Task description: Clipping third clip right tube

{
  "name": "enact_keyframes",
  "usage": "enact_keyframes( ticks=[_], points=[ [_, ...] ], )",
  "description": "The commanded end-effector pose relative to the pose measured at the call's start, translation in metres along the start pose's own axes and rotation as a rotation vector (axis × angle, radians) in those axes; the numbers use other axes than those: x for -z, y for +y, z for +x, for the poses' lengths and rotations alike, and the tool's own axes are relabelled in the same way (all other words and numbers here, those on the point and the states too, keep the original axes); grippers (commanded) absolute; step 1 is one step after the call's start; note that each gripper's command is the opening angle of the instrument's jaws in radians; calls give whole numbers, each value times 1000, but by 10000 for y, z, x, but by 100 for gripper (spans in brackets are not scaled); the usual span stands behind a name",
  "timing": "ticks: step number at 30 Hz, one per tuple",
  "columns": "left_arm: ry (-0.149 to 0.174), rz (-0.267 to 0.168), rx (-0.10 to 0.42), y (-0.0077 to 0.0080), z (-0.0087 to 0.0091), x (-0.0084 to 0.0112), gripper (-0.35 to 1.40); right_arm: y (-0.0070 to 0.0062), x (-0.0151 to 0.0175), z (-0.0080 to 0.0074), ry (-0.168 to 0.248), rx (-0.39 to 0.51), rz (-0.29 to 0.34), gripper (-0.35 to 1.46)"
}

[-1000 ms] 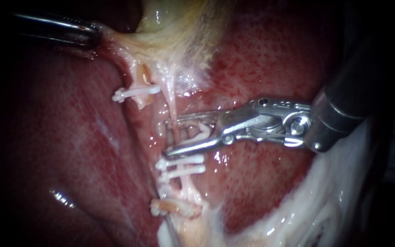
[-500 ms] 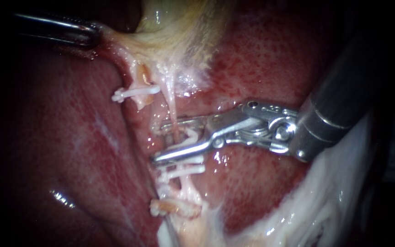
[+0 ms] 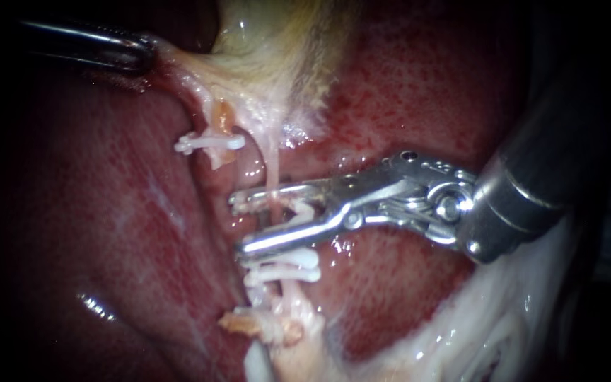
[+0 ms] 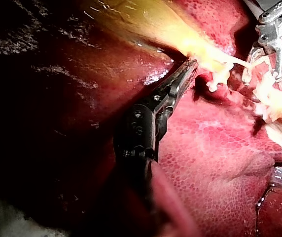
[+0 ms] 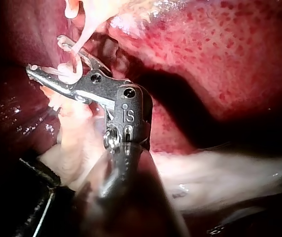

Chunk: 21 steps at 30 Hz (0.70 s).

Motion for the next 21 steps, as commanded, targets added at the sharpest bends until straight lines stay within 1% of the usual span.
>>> enact_keyframes(
  ticks=[1, 6, 13, 15, 21],
  points=[
    [0, -1, 0, 0, 0, 0, -35, 0, 1, 0, -1, 0, 0, 48],
    [0, -1, 0, 0, 0, 0, -35, 1, 1, 2, 0, -19, 0, 45],
    [0, -1, 0, 0, 0, 0, -35, 3, 2, 2, 1, -36, 0, 31],
    [0, 0, 0, 0, 0, 0, -35, 4, 3, 2, 1, -42, -1, 24],
    [0, 0, 0, 0, 0, 0, -35, 4, 3, 2, 0, -54, 0, -12]
  ],
)
